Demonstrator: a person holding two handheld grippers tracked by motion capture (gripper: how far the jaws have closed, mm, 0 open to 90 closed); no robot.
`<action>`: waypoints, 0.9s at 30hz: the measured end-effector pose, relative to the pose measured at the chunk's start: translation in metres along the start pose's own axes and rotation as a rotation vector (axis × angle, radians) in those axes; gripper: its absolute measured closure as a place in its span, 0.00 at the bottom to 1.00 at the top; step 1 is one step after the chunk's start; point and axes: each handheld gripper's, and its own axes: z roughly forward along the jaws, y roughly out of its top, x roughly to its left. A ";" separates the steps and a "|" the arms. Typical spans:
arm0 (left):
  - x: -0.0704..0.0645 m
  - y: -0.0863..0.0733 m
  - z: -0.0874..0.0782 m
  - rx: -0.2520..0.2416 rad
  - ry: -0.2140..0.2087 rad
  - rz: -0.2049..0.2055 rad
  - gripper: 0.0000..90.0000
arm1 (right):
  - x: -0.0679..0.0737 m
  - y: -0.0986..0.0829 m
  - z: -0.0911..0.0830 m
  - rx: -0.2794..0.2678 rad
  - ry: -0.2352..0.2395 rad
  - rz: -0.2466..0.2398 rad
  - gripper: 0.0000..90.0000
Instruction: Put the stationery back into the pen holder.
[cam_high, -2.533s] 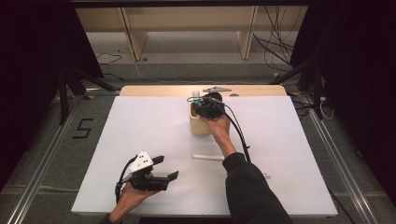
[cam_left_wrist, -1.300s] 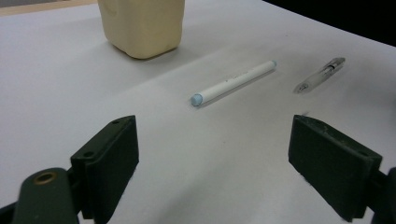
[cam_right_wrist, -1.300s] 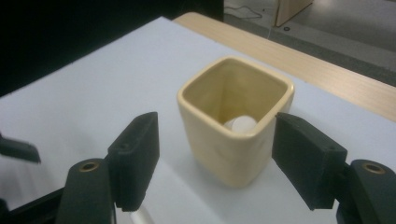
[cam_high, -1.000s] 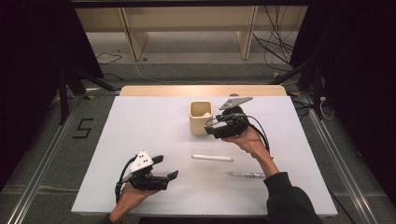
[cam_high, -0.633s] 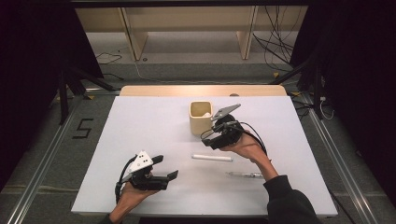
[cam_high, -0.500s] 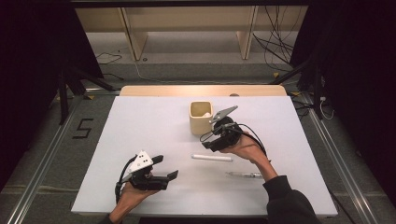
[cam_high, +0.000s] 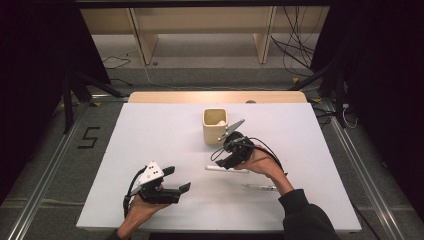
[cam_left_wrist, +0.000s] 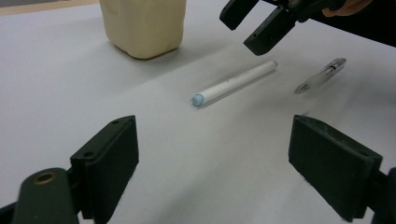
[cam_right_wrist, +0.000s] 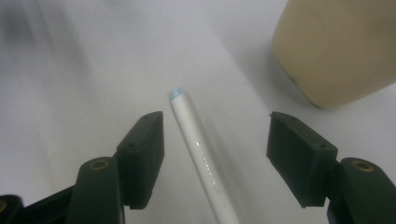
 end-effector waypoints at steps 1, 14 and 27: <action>0.000 0.000 0.000 0.000 0.000 -0.002 0.18 | 0.000 0.000 0.002 0.008 0.000 -0.008 0.42; 0.000 0.000 0.000 0.000 -0.001 0.001 0.18 | 0.003 -0.004 0.020 0.106 0.026 -0.028 0.55; 0.000 0.000 0.000 0.002 -0.001 0.002 0.18 | 0.001 -0.010 0.032 0.169 0.033 -0.046 0.70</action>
